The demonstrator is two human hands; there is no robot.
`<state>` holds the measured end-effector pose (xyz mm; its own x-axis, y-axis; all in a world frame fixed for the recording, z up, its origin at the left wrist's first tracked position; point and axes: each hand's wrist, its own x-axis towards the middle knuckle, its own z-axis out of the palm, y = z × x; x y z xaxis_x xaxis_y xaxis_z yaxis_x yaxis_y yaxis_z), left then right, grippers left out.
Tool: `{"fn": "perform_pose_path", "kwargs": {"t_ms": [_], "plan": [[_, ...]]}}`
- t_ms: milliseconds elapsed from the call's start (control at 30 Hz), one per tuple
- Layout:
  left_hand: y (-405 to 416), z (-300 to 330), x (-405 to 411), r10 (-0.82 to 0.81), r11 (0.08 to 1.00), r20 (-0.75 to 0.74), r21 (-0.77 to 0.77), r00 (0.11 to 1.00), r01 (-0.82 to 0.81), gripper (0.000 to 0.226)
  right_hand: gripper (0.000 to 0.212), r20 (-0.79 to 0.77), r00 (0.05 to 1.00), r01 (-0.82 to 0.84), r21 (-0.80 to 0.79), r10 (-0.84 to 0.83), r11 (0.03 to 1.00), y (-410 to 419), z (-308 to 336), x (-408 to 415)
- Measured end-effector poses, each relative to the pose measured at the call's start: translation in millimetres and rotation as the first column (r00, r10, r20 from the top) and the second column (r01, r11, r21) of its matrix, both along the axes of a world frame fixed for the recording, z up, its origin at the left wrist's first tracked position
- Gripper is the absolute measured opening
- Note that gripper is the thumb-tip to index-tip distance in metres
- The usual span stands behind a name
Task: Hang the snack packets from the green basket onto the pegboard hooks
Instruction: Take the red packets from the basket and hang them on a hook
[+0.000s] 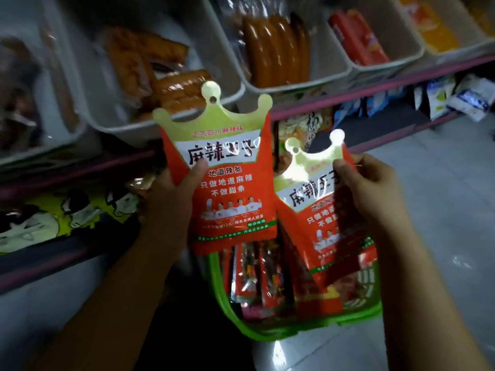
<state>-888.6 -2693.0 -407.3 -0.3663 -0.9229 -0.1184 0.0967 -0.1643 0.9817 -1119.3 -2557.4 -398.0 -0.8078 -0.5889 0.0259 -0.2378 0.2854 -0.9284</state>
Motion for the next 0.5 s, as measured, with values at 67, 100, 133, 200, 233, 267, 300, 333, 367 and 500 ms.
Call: {"fn": "perform_pose_path", "kwargs": {"t_ms": [67,100,133,200,233,267,300,333,367,500], "plan": [[-16.5,27.2,26.4,0.079,0.994,-0.04,-0.075,0.996,-0.082,0.013,0.027,-0.011,0.999,-0.038,-0.094,0.037,0.995,-25.4,30.1,17.0],[-24.0,42.1,40.6,0.118,0.986,-0.06,-0.112,0.991,-0.124,0.013,0.034,-0.014,0.999,-0.052,-0.137,0.05,0.989,-39.5,42.9,26.9],[-30.8,57.1,55.8,0.161,0.974,-0.08,-0.15,0.984,-0.171,0.013,0.041,-0.023,0.998,-0.053,-0.178,0.05,0.983,-53.8,54.9,37.6],[-45.0,87.4,87.7,0.257,0.934,-0.113,-0.224,0.96,-0.277,0.01,0.051,-0.043,0.998,-0.049,-0.254,0.039,0.966,-83.8,79.7,58.8],[-51.2,102.0,104.4,0.296,0.916,-0.13,-0.243,0.946,-0.32,0.009,0.054,-0.049,0.997,-0.064,-0.288,0.052,0.955,-99.3,93.4,70.9],[-57.4,115.3,121.6,0.329,0.901,-0.141,-0.248,0.934,-0.355,0.008,0.054,-0.051,0.995,-0.096,-0.32,0.084,0.943,-114.8,107.8,84.7],[-63.1,127.9,137.7,0.36,0.89,-0.145,-0.241,0.921,-0.386,0.008,0.052,-0.052,0.989,-0.148,-0.352,0.139,0.924,-130.4,122.4,100.0],[-68.4,139.2,153.6,0.388,0.881,-0.149,-0.228,0.909,-0.414,0.007,0.048,-0.065,0.975,-0.219,-0.382,0.211,0.898,-146.2,136.7,117.2],[-73.7,150.1,168.2,0.406,0.877,-0.152,-0.214,0.901,-0.431,0.005,0.043,-0.093,0.952,-0.303,-0.401,0.291,0.864,-161.4,150.5,136.9],[-87.4,187.6,216.7,0.441,0.85,-0.203,-0.219,0.874,-0.48,0.008,0.036,-0.206,0.803,-0.589,-0.417,0.559,0.692,-208.7,194.5,223.3]]}}
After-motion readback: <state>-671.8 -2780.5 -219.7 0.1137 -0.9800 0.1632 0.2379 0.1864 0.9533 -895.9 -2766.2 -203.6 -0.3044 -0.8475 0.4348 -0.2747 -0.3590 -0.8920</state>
